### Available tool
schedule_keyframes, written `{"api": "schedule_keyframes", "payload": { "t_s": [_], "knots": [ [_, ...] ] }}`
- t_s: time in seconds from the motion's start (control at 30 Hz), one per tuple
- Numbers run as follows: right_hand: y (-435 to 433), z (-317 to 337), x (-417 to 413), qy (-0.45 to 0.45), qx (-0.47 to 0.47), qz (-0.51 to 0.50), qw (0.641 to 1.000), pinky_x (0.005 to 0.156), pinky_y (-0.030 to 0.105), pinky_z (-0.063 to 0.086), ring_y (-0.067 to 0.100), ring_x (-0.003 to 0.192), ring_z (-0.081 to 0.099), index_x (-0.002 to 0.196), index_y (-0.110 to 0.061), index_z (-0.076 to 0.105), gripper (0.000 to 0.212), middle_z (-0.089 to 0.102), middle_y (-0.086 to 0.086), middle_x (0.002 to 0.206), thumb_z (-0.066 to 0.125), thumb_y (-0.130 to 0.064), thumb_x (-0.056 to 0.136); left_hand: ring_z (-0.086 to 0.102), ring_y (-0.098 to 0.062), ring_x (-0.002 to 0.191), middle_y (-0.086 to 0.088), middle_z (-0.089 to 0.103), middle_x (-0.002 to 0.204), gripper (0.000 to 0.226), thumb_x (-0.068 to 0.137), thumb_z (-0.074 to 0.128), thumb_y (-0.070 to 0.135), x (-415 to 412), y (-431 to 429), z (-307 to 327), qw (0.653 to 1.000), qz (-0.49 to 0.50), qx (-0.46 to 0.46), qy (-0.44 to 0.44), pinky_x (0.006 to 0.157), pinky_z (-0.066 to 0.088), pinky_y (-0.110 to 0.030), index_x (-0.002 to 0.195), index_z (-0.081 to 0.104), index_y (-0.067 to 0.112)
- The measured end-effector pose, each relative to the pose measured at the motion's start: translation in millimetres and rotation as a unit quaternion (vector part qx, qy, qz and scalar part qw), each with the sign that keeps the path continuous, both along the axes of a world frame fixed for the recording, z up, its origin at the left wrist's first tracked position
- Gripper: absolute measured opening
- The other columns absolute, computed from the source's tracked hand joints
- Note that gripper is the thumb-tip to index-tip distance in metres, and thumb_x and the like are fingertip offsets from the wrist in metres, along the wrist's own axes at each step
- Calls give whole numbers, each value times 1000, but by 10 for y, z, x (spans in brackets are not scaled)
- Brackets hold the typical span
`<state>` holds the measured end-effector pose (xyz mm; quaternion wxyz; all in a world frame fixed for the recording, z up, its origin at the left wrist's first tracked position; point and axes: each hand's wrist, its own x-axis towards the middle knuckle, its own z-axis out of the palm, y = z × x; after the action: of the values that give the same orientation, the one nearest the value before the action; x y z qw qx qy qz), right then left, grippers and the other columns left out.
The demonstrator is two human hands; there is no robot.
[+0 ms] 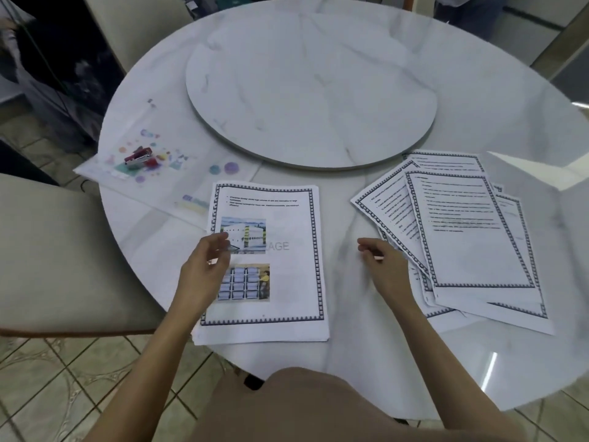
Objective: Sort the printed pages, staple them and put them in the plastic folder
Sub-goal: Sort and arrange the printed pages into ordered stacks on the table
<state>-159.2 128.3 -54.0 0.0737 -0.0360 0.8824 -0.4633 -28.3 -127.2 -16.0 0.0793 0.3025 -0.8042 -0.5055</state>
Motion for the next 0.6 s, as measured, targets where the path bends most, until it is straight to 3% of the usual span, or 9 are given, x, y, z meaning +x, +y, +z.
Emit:
{"api": "schedule_keyframes", "payload": {
  "t_s": [0.07, 0.2, 0.33, 0.47, 0.6],
  "knots": [
    [150, 42, -73, 14, -9, -3, 1000, 66, -3, 38, -13, 76, 56, 105, -7, 66, 23, 62, 0, 97, 52, 1, 88, 53, -10, 100, 5, 59, 111, 32, 94, 48, 10, -83, 179, -12, 1000, -14, 3, 1, 76, 41, -12, 125, 51, 14],
    [522, 107, -210, 42, -18, -2, 999, 67, -1, 40, 3, 81, 57, 105, -8, 66, 22, 63, 1, 97, 55, -2, 87, 52, -9, 101, 6, 59, 112, 32, 94, 47, 10, -304, 607, -21, 1000, -19, 19, -11, 73, 43, -3, 125, 52, 17],
    [1018, 159, -367, 44, -15, 7, 999, 67, -1, 40, -4, 81, 56, 107, -8, 65, 22, 61, 1, 98, 54, -4, 89, 51, -8, 101, 8, 55, 116, 33, 95, 45, 8, -469, 1147, -13, 1000, -14, 18, -10, 72, 38, 0, 126, 52, 17],
    [1564, 146, -530, 56, -11, -11, 998, 67, -1, 39, -18, 79, 53, 106, -10, 65, 21, 61, 1, 99, 55, -5, 89, 51, -8, 103, 9, 56, 118, 33, 94, 45, 9, -586, 1645, -57, 999, -19, 37, -19, 84, 36, -14, 125, 52, 19],
    [2077, 138, -720, 64, 0, -33, 997, 66, -1, 39, -18, 78, 53, 106, -8, 65, 21, 59, 1, 99, 55, -4, 89, 53, -4, 98, 10, 57, 114, 32, 94, 46, 8, -698, 2045, -156, 999, -10, 36, -10, 72, 37, 1, 123, 53, 20]
  ]
}}
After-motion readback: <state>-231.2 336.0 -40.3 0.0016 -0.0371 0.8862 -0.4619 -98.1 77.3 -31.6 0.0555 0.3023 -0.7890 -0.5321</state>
